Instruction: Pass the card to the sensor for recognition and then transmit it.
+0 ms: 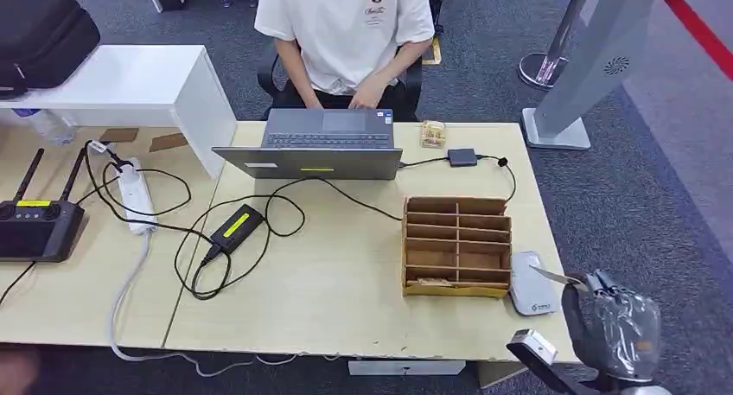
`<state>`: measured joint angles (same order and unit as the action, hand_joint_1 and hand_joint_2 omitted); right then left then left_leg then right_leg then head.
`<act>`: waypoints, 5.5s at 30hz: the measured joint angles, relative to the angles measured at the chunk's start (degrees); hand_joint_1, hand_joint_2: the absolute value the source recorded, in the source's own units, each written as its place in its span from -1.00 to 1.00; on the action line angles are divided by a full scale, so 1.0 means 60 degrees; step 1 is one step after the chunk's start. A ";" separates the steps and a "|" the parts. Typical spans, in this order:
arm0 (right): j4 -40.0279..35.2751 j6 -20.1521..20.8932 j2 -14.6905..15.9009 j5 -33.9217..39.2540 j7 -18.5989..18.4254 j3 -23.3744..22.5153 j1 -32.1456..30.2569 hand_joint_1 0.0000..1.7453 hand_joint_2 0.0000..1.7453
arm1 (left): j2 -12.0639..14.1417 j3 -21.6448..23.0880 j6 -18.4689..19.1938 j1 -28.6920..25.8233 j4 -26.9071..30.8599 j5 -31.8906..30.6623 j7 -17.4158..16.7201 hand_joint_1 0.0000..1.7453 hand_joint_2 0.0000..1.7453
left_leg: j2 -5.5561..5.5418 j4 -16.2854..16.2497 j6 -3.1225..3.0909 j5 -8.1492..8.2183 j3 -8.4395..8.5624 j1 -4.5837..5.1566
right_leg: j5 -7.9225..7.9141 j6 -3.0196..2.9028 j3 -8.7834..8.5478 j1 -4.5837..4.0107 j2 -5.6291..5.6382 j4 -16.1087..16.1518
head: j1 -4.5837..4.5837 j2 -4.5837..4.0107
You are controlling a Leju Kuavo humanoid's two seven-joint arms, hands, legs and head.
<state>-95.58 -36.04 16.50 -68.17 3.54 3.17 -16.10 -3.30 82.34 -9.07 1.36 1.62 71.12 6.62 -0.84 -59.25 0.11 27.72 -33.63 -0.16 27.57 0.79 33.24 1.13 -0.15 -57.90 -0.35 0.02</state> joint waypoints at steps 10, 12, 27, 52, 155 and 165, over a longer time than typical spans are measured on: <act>0.1403 -0.0543 -0.0266 -0.1366 -0.0295 -0.0200 0.0489 1.00 1.00 | 0.0007 0.0004 0.0073 0.0011 -0.0015 -0.0029 -0.0098 -1.00 1.00 | 0.0009 0.0000 0.0000 0.0000 0.0001 0.0000 | 0.0000 0.0000 0.0000 0.0000 0.0011 0.0000 | 0.0004 0.0000; 0.1629 -0.0554 -0.0324 -0.1439 -0.0328 -0.0193 0.0651 1.00 1.00 | 0.0011 0.0004 0.0077 0.0013 -0.0015 -0.0033 -0.0102 -1.00 1.00 | 0.0010 0.0000 0.0000 0.0000 0.0003 0.0000 | -0.0001 -0.0001 0.0000 0.0000 0.0012 -0.0001 | 0.0004 0.0000; 0.2495 -0.0579 -0.0470 -0.1570 -0.0423 -0.0065 0.1266 1.00 1.00 | 0.0051 0.0004 0.0091 0.0016 -0.0015 -0.0062 -0.0131 -1.00 1.00 | 0.0009 0.0000 0.0001 0.0000 0.0001 0.0000 | 0.0000 -0.0001 0.0000 0.0000 0.0011 -0.0003 | 0.0004 0.0000; 0.3435 -0.0579 -0.0703 -0.1490 -0.1024 0.0889 0.1080 1.00 1.00 | 0.0044 0.0004 0.0146 0.0009 -0.0015 -0.0087 -0.0186 -1.00 1.00 | 0.0010 0.0000 0.0001 0.0000 0.0001 -0.0001 | 0.0000 -0.0001 0.0001 0.0000 0.0011 -0.0003 | 0.0000 0.0000; 0.9257 0.0245 -0.1800 -0.2575 -0.1617 0.4459 1.1158 -1.00 1.00 | 0.0689 -0.0106 0.1250 0.0381 0.0557 0.0258 0.1636 -1.00 1.00 | 0.0033 -0.0003 0.0077 -0.0065 -0.0016 -0.0012 | -0.0050 -0.0059 0.0063 -0.0008 0.0057 -0.0060 | 0.0003 0.0000; 0.5043 -0.0590 -0.0670 -0.1886 -0.1009 0.3646 0.6900 -1.00 1.00 | 0.0586 -0.0284 0.1122 0.0204 0.0554 0.0710 0.1665 -1.00 1.00 | 0.0009 -0.0001 0.0067 -0.0033 -0.0019 -0.0012 | -0.0023 -0.0043 0.0056 -0.0008 0.0031 -0.0054 | 0.0004 0.0000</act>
<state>-65.32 -39.58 12.48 -79.49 -2.51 25.04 25.30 0.22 80.63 -2.34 2.58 4.94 75.39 16.61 -0.78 -59.26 0.52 27.52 -33.75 -0.23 27.43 0.53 33.58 1.08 0.04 -58.22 -0.33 0.02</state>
